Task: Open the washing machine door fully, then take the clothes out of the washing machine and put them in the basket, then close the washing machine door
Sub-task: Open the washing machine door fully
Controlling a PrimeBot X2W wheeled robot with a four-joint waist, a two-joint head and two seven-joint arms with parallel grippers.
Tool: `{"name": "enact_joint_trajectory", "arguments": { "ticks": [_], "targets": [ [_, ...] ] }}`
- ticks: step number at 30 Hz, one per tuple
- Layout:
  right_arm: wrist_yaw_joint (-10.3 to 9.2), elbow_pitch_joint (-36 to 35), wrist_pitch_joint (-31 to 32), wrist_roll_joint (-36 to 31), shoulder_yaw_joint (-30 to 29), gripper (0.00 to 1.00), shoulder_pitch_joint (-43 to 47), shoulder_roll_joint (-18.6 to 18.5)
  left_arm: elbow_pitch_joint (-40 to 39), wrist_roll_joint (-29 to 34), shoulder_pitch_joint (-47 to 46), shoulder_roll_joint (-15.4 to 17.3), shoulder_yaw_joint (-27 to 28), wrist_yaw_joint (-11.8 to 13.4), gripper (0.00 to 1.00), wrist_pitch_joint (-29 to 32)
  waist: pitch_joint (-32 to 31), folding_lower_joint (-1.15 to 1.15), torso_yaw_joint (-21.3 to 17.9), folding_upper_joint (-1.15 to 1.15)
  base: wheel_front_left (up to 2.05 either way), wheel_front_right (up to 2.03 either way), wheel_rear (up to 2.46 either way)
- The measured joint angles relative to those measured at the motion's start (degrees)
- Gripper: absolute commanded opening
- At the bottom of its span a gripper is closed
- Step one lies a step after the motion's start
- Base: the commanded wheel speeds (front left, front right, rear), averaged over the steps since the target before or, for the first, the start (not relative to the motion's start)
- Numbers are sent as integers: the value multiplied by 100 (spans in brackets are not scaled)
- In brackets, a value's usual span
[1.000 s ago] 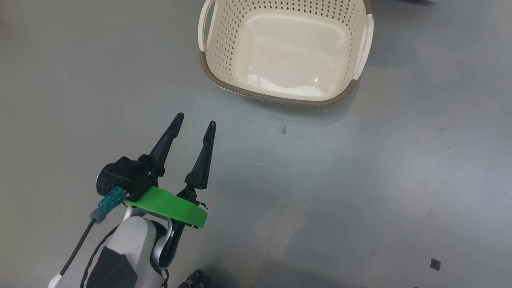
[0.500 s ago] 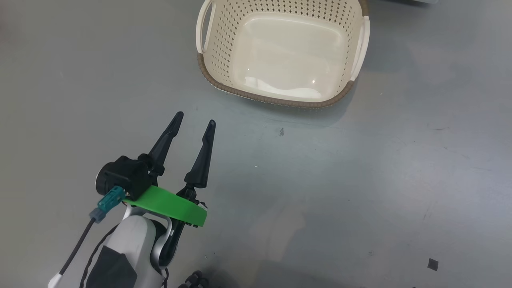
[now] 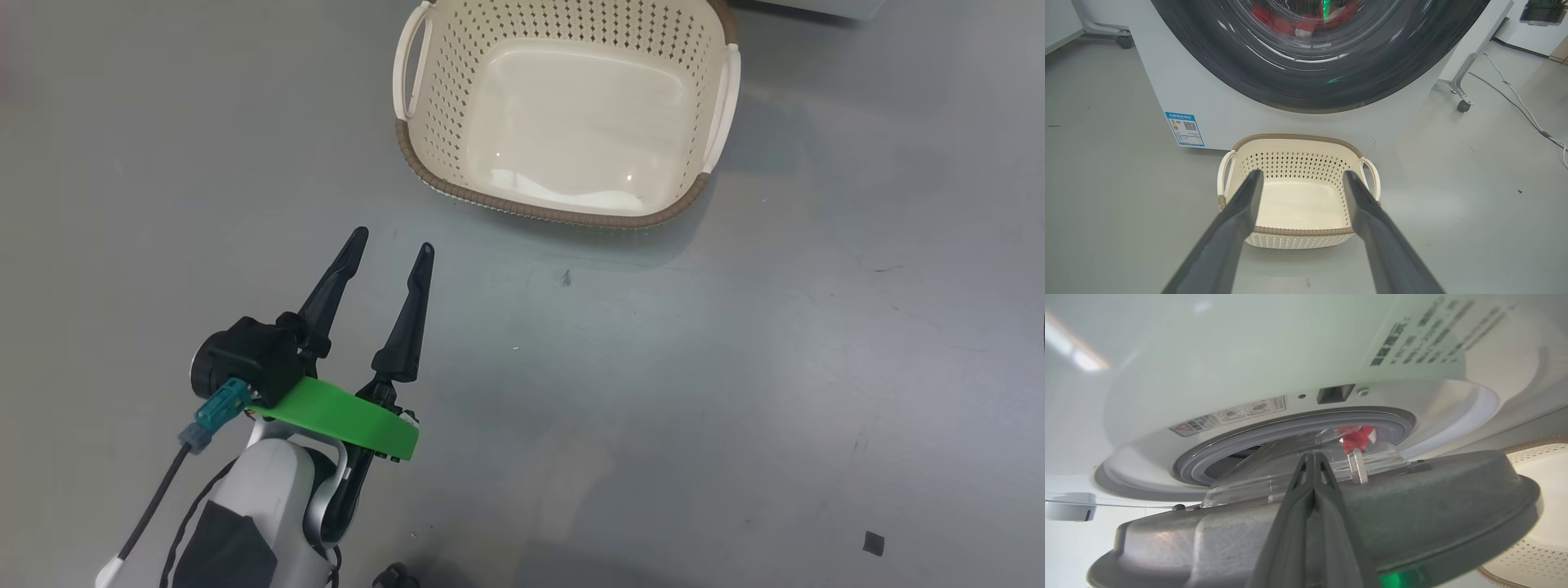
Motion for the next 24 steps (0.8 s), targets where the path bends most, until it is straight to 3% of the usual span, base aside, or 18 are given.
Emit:
{"name": "enact_joint_trajectory", "arguments": {
  "ticks": [24],
  "targets": [
    [0,181,416,100,89,0,670,112,76,162,12,0,71,0,100,0,-507,0,-192,0,0,0,0]
  ]
}}
